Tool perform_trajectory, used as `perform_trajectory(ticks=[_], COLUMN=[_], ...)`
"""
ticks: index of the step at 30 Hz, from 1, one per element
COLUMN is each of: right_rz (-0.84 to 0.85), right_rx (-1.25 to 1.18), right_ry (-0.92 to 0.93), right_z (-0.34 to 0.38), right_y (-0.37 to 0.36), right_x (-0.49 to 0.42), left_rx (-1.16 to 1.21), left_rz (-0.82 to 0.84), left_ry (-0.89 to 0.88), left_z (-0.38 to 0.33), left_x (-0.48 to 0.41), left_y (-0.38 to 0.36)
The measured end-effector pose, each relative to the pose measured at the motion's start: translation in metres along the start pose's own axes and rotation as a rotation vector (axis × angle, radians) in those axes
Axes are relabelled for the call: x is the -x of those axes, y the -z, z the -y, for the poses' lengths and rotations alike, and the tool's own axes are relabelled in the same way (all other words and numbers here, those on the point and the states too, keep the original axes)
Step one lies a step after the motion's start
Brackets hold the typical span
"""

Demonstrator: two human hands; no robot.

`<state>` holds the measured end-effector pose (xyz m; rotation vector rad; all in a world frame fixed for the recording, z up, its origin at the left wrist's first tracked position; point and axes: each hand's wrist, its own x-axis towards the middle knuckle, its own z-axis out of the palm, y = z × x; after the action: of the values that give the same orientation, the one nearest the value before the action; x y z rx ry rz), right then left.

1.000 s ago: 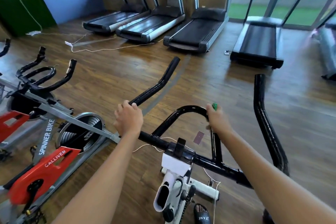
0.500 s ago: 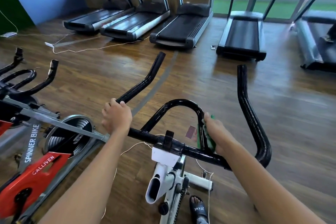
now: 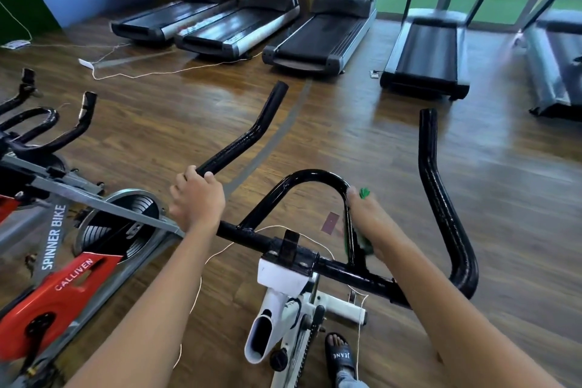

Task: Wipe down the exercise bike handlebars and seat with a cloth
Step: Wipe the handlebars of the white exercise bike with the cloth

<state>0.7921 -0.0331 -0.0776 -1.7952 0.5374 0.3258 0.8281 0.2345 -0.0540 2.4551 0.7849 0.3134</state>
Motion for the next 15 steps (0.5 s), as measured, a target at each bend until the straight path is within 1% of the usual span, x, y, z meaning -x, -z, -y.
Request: perform_trajectory(ticks=[2,3,5,7,9,11,12,15], right_rz=[-0.071,-0.078,-0.053,0.041,0.198,0.35,0.412,0.489], right_rx=[0.184,0.341,0.736,1.028,1.244,1.341,1.346,1.297], right_ry=[0.067,0.106,0.235,0.434,0.648,0.851,0.908,0.978], right_z=[0.029,0.044,0.072,0.094,0.104,0.097,0.094,0.098], right_y=[-0.003,-0.006,-0.017,-0.038,-0.078,-0.11,-0.121,-0.119], right_x=[-0.024,-0.031,-0.036,-0.031,-0.013,0.012,0.024,0.031], left_rx=[-0.001,-0.002,0.019,0.05,0.057,0.083,0.098,0.131], left_rz=[-0.008,-0.014,-0.027,-0.028,-0.035,-0.039,-0.05,-0.071], left_ry=[-0.001,-0.002,0.003,0.01,0.024,0.026,0.037,0.047], left_z=[0.0,-0.001,-0.003,-0.006,-0.005,-0.006,-0.005,-0.002], left_x=[0.0,0.0,-0.001,-0.002,-0.003,0.0,0.0,0.001], left_y=[-0.001,-0.001,0.001,0.001,0.004,0.006,0.008,0.011])
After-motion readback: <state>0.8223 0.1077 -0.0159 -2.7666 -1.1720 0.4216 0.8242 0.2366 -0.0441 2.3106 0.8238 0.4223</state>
